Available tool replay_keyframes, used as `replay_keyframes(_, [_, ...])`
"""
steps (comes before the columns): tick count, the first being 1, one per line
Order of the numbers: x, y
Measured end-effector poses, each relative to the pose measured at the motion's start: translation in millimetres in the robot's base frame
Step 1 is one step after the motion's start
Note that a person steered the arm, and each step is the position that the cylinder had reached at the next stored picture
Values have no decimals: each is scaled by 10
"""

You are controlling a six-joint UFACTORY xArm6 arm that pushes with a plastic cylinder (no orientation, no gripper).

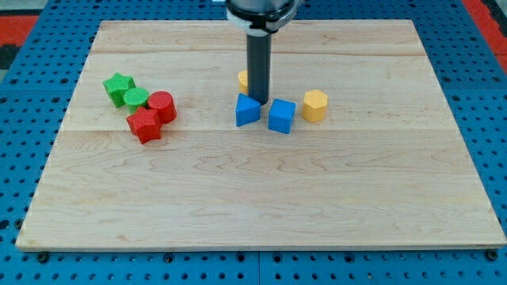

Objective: Separate the yellow and blue blocks

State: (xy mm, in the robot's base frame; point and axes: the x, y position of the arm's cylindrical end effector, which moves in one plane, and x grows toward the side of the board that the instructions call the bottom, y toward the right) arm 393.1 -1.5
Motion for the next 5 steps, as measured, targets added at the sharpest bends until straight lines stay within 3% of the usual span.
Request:
replay_keyframes(1, [43,61])
replay_keyframes(2, [54,534])
replay_keyframes(3, [654,664])
replay_keyframes(4, [541,626])
replay_keyframes(5, [42,125])
